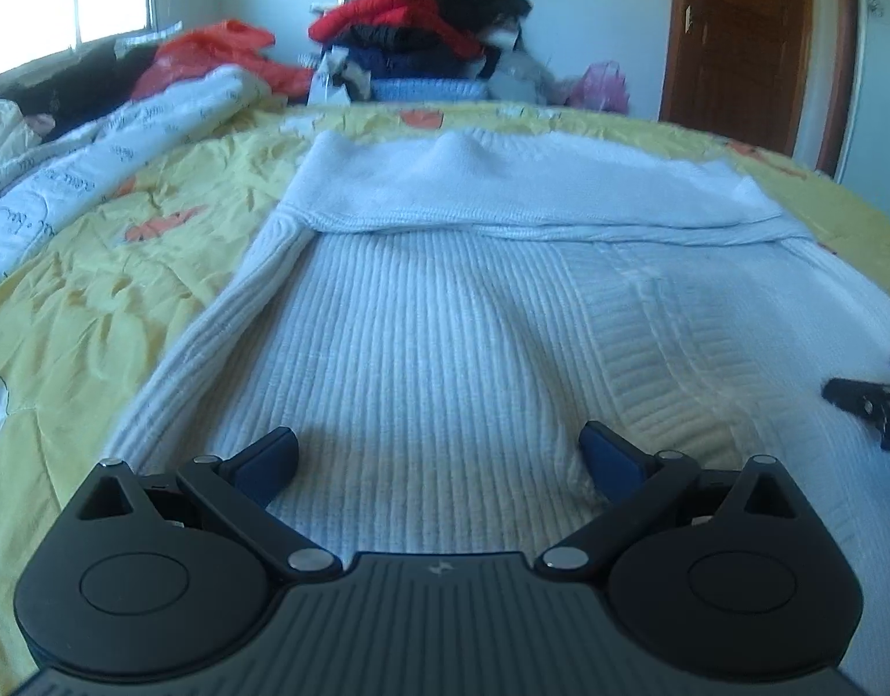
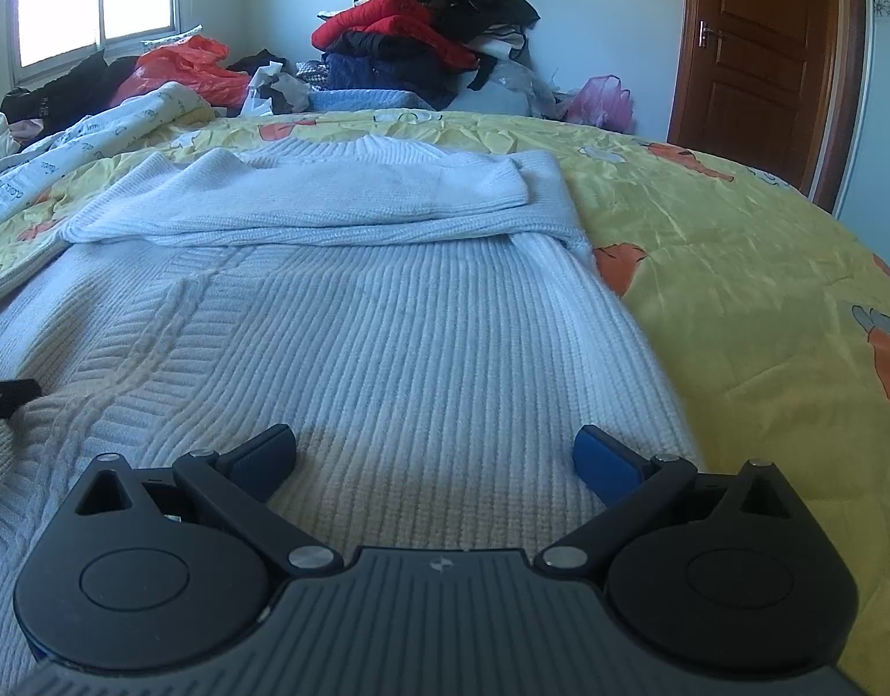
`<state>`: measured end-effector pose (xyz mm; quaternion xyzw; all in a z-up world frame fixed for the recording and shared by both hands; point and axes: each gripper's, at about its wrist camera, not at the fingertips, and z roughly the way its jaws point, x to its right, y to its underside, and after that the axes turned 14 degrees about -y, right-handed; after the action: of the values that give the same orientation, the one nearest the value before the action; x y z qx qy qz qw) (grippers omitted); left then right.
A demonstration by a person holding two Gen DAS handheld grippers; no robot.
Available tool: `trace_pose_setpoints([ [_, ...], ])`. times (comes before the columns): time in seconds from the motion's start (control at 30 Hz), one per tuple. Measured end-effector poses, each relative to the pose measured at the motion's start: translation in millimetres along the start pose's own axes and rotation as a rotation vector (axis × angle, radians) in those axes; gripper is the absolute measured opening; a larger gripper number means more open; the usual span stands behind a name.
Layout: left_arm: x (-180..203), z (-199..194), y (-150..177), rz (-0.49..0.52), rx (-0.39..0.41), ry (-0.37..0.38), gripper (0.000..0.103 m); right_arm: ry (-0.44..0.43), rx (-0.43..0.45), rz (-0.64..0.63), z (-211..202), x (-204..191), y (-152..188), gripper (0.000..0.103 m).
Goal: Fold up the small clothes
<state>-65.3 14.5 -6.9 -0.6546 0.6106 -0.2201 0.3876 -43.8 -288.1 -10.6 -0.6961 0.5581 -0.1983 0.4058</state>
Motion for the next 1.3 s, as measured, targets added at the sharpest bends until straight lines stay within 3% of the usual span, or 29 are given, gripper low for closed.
trace_pose_setpoints([
  [0.47,1,-6,-7,-0.004,-0.033,-0.023,0.103,0.033,0.002,-0.004,-25,-16,20,0.101],
  [0.53,-4,-18,-5,-0.022,-0.061,0.019,0.103,0.028,-0.008,-0.001,-30,-17,23,0.101],
  [0.6,-1,-22,6,0.034,-0.085,0.044,0.103,0.015,-0.011,-0.003,-37,-16,28,0.101],
  [0.7,-1,-36,26,0.118,0.001,0.022,0.103,0.008,-0.022,-0.01,-47,-18,35,0.101],
  [0.9,-19,-40,29,0.111,-0.047,0.068,0.103,0.003,-0.048,-0.016,-67,-24,49,0.101],
  [1.2,-30,-63,46,0.171,-0.05,0.081,0.103,-0.015,-0.076,-0.041,-93,-30,67,0.101],
  [1.3,-47,-75,43,0.152,-0.03,0.02,0.103,-0.065,-0.133,-0.059,-107,-30,67,0.101],
])
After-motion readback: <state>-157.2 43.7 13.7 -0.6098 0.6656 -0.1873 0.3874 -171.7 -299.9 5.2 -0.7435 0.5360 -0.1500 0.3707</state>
